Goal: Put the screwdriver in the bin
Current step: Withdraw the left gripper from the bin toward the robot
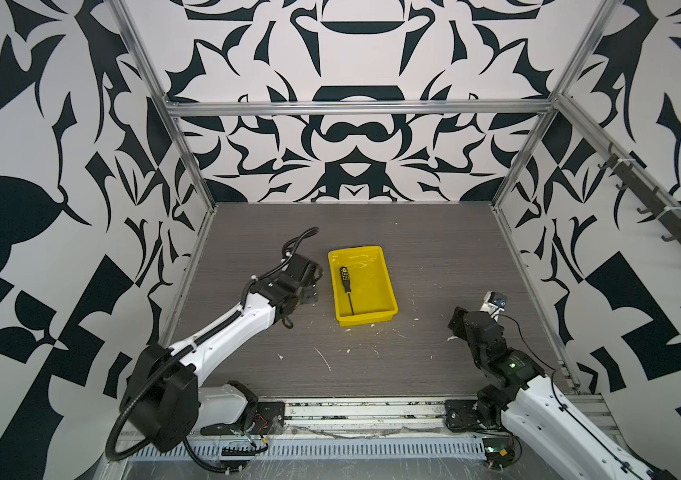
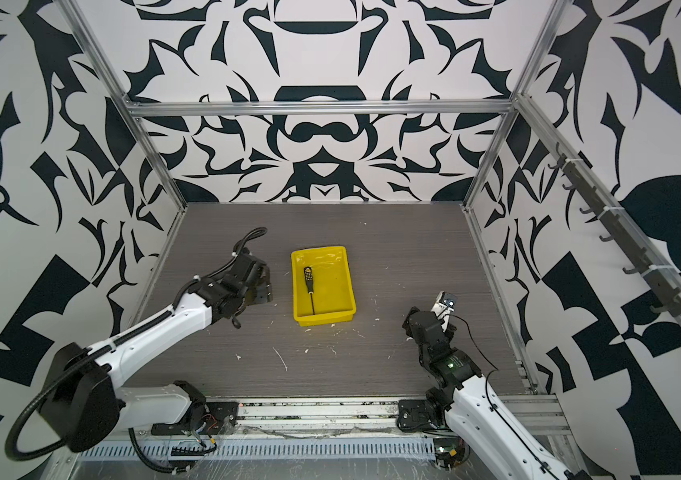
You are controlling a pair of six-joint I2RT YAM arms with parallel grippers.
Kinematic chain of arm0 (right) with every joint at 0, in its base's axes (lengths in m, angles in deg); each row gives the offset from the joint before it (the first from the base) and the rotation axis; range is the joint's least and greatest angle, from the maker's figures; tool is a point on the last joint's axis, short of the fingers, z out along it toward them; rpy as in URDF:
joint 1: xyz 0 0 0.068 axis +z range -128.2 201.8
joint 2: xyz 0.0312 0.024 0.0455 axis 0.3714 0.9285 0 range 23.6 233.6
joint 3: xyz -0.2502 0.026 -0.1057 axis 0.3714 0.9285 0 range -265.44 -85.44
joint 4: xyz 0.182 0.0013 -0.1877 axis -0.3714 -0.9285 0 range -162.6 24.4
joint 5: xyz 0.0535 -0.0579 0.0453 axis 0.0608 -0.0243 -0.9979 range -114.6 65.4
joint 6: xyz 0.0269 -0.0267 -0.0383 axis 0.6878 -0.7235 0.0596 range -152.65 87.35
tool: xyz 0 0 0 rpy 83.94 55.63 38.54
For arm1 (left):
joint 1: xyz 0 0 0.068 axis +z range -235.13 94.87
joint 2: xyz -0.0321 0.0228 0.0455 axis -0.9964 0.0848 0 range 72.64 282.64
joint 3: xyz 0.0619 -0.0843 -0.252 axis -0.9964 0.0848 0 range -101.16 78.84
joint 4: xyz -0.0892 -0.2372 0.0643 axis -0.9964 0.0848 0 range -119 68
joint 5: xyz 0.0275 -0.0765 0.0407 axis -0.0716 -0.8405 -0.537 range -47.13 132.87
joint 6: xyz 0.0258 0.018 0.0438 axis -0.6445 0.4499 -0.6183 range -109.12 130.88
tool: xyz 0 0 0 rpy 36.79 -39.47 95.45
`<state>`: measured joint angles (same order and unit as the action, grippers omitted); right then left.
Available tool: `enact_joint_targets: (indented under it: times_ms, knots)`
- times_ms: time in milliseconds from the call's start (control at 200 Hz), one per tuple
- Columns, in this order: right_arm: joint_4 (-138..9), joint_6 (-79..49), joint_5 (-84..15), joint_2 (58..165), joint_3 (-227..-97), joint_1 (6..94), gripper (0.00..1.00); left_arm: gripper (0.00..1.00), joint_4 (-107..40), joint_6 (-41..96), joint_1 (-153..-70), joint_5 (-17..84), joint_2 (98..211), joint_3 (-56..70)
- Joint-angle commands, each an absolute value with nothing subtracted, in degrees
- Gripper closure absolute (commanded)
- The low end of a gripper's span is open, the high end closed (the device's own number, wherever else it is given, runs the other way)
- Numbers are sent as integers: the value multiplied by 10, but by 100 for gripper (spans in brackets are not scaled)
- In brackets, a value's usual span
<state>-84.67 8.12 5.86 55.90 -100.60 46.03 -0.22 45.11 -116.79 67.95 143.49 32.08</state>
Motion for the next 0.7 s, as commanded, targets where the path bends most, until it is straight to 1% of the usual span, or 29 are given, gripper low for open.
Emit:
enact_joint_targets:
  times_ms: [0,70,80,85,105,120,180,290,535,695]
  knots:
    - [-845,83,69,558,-1028,462,18,22,-12,457,-1131,732,1379,370]
    - [-839,84,73,562,-1028,462,18,23,-17,502,-1130,765,1348,392]
    - [-838,83,72,563,-1028,462,18,20,-23,504,-1130,766,1345,397]
    - [-838,83,72,564,-1028,462,18,15,-26,505,-1130,766,1343,400]
    - [-838,84,72,566,-1028,462,18,3,-42,506,-1130,763,1333,409]
    - [-838,84,71,567,-1029,463,18,0,-55,504,-1130,760,1328,418]
    - [-844,86,72,574,-1032,462,18,0,-92,512,-1130,763,1311,454]
    - [-844,92,68,585,-1033,462,19,0,-124,564,-1130,807,1304,508]
    - [-819,84,65,609,-1033,462,20,0,-123,523,-1130,746,1326,489]
    - [-822,81,60,658,-1054,462,22,1,-124,524,-1130,778,1329,490]
